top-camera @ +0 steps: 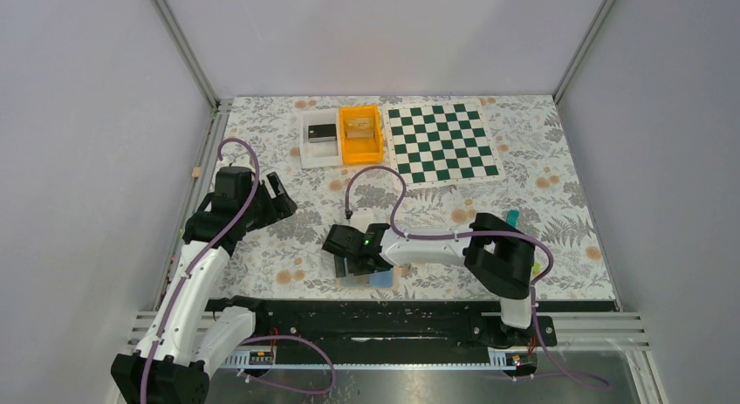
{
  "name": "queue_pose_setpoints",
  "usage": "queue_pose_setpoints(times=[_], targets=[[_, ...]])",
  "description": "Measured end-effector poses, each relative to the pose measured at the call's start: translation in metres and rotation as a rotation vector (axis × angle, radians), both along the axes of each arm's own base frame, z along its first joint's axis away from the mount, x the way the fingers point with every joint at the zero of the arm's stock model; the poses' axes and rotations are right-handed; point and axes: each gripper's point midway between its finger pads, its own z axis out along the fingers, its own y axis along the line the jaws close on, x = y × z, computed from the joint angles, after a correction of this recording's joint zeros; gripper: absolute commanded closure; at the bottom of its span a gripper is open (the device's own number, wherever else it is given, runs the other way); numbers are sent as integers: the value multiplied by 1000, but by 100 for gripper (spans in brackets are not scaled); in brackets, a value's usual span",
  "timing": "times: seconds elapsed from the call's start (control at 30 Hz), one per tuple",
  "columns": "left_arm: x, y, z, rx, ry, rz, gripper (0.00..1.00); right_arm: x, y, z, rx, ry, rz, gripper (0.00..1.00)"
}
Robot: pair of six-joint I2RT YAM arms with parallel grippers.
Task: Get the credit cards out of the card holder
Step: Remove the credit card from the card holder.
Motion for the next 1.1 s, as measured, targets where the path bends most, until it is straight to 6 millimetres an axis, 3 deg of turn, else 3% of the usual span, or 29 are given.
queue_pose_setpoints(times=[0.23, 0.5, 0.63, 0.8, 1.1], targets=[[0, 0, 0, 0, 0, 0, 26, -1, -3, -7, -44, 6, 8, 20], [-1, -6, -1, -23, 2, -23, 26, 0, -7, -9, -51, -14, 15, 44], [-6, -20, -11, -88, 27, -71, 29, -2, -12, -9, -33, -24, 21, 56], [-23, -44, -42, -220, 125, -130, 31, -3, -17, -9, -12, -35, 27, 70], [-44, -88, -68, -312, 223, -243, 43, -4, -31, -11, 53, -78, 26, 80]])
